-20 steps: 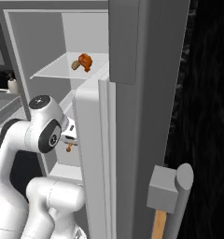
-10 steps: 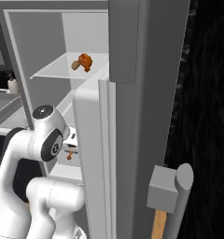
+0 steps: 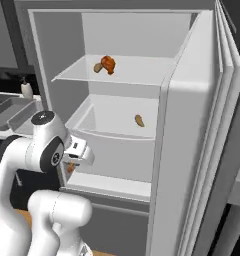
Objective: Place one sweet potato and one chicken drumstick in each tupperware on the nearby counter, to pack two identical lunches.
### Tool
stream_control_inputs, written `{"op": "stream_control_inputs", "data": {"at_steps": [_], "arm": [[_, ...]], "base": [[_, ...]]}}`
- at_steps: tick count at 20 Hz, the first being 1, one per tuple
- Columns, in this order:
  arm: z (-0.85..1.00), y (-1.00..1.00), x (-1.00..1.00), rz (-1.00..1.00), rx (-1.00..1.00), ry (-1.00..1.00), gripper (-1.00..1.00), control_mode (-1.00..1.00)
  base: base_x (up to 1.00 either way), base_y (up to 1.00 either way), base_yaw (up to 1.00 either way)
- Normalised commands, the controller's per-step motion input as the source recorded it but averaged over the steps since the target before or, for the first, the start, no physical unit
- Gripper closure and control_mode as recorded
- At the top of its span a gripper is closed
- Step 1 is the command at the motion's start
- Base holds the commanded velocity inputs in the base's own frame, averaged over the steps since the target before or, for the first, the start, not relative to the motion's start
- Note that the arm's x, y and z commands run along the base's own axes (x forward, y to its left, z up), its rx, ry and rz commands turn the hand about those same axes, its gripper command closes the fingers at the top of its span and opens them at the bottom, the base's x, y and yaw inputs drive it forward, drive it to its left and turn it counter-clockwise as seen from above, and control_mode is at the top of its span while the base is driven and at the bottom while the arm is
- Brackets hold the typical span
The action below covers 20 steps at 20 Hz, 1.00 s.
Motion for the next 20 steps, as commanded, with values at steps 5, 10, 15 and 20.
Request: {"op": "stream_control_inputs", "data": {"at_steps": [5, 10, 15, 20], "arm": [[0.0, 0.0, 0.0, 0.0, 0.0, 0.0, 1.0, 1.0], [0.0, 0.0, 0.0, 0.0, 0.0, 0.0, 1.0, 1.0], [0.0, 0.0, 0.0, 0.0, 0.0, 0.0, 1.0, 1.0], [0.0, 0.0, 0.0, 0.0, 0.0, 0.0, 1.0, 1.0]], "base": [[-0.07, 1.0, 0.0], [0.0, 1.0, 0.0], [0.08, 1.0, -0.04], [0.39, 0.99, -0.17]]}}
